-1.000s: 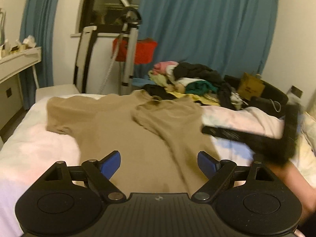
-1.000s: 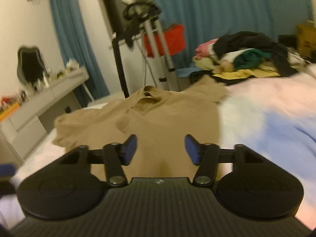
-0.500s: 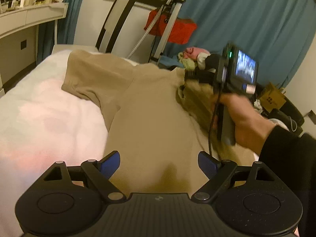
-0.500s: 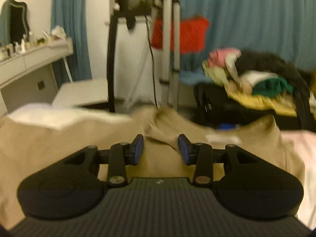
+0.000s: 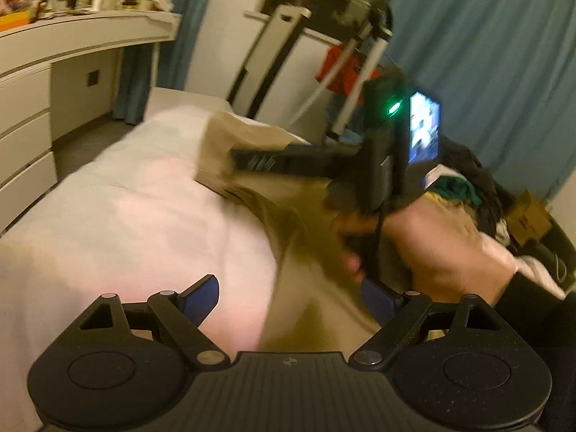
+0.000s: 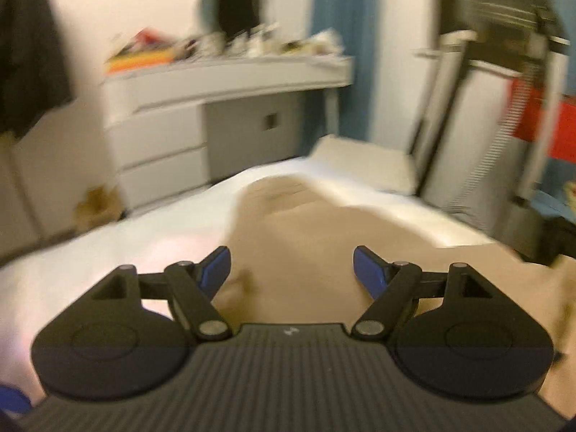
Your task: Fold clothes
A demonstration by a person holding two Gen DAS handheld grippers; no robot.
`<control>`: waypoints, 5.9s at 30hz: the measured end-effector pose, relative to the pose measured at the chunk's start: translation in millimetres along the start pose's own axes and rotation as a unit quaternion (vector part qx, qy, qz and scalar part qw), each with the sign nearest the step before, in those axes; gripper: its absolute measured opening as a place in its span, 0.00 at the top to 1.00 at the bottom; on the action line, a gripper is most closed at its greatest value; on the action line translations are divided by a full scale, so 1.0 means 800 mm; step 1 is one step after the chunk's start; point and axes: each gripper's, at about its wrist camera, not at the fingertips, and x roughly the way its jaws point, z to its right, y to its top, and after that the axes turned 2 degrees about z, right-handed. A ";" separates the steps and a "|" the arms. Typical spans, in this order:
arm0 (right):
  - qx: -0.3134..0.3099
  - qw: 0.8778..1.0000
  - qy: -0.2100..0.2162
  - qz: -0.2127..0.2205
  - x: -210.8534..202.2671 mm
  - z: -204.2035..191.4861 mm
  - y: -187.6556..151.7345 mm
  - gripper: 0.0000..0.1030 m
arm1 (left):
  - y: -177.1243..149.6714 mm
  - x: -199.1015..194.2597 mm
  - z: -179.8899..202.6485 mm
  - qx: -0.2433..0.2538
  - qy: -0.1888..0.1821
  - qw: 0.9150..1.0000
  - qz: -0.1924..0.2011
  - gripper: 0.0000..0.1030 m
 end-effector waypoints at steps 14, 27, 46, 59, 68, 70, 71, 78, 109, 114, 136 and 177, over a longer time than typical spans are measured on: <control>0.045 0.995 -0.069 0.050 -0.043 -0.002 0.001 0.91 | -0.008 -0.007 -0.002 -0.024 0.002 1.000 0.013 0.15; 0.317 0.871 -0.287 0.243 -0.263 0.150 -0.135 0.92 | -0.045 -0.026 0.065 0.021 -0.055 0.998 0.032 0.15; 0.365 0.885 -0.261 0.127 -0.322 0.146 -0.163 0.17 | -0.065 0.009 0.123 0.063 -0.050 0.997 0.002 0.15; 0.335 0.890 -0.282 0.124 -0.514 -0.011 -0.182 0.17 | -0.059 -0.070 0.101 0.073 -0.124 0.989 -0.038 0.15; 0.387 0.870 -0.286 0.113 -0.574 -0.066 -0.251 0.17 | -0.020 -0.081 0.022 0.063 -0.145 0.970 -0.184 0.15; 0.396 0.866 -0.283 0.116 -0.573 -0.065 -0.252 0.17 | -0.016 -0.063 -0.005 0.042 -0.151 0.961 -0.229 0.16; 0.399 0.865 -0.281 0.119 -0.574 -0.064 -0.252 0.17 | -0.018 -0.053 -0.016 0.034 -0.155 0.955 -0.251 0.17; 0.415 0.854 -0.292 0.112 -0.572 -0.058 -0.261 0.17 | -0.040 0.010 -0.061 0.044 -0.158 0.924 -0.346 0.37; 0.513 0.813 -0.242 0.134 -0.591 -0.031 -0.300 0.17 | -0.176 -0.127 0.194 0.344 -0.190 0.876 -0.278 0.99; 0.507 0.815 -0.248 0.132 -0.589 -0.033 -0.300 0.17 | -0.218 -0.098 0.198 0.333 -0.177 0.879 -0.293 0.99; 0.445 0.828 -0.328 0.092 -0.550 0.002 -0.297 0.17 | -0.069 0.055 0.252 0.278 -0.107 0.948 -0.110 0.45; 0.381 0.859 -0.317 0.128 -0.512 0.018 -0.283 0.17 | -0.122 0.046 0.225 0.213 -0.066 0.967 -0.124 0.59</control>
